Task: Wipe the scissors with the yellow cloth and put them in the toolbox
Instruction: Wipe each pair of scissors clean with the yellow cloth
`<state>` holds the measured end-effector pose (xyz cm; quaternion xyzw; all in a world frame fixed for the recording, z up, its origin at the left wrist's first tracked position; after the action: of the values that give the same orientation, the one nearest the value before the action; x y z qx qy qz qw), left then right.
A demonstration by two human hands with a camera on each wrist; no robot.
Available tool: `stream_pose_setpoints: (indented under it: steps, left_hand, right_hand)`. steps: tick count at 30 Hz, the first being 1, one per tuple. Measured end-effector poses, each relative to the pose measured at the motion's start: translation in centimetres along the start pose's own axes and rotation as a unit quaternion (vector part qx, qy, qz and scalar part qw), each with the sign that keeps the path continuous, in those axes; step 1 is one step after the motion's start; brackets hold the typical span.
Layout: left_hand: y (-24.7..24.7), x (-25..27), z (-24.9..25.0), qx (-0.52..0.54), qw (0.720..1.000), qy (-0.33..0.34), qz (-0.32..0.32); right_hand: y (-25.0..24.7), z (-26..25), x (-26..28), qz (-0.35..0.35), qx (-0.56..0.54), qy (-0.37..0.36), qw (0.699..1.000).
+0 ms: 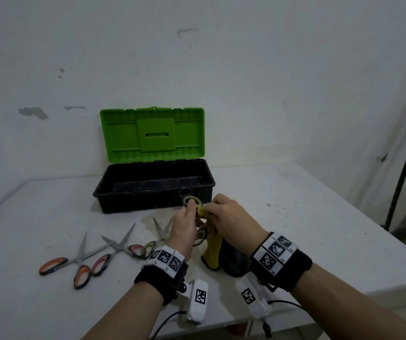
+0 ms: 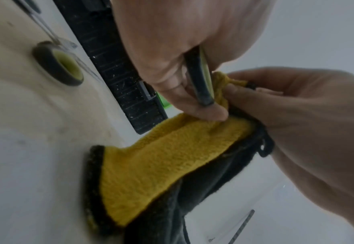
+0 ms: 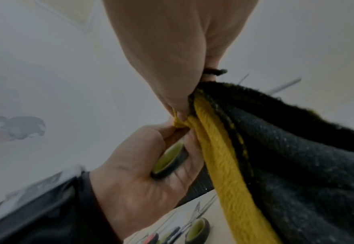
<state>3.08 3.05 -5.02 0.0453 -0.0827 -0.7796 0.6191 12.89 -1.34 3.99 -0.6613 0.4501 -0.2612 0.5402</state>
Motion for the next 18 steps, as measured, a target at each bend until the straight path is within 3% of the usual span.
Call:
stream_pose_setpoints:
  steps: [7, 12, 18]
  left_hand:
    - [-1.3, 0.0, 0.0, 0.03, 0.999, 0.004, 0.021]
    - [0.1, 0.1, 0.3, -0.011, 1.0, 0.004, 0.001]
    - [-0.5, 0.2, 0.6, 0.018, 1.0, 0.011, 0.01]
  right_hand:
    - [0.1, 1.4, 0.4, -0.015, -0.013, 0.027, 0.999]
    - [0.3, -0.7, 0.4, 0.002, -0.01, -0.024, 1.0]
    - [-0.4, 1.7, 1.0, 0.02, -0.018, 0.011, 1.0]
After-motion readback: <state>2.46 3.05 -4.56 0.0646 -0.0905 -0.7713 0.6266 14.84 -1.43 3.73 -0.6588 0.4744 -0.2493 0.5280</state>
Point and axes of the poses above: each hand's wrist, its own x-axis away from the middle knuckle, its own y-axis out of the palm, z = x × y, the point moved 9 cm from there along -x, towards the middle knuckle, and after that the axes turned 14 degrees about -z, right-handed, at the moved point
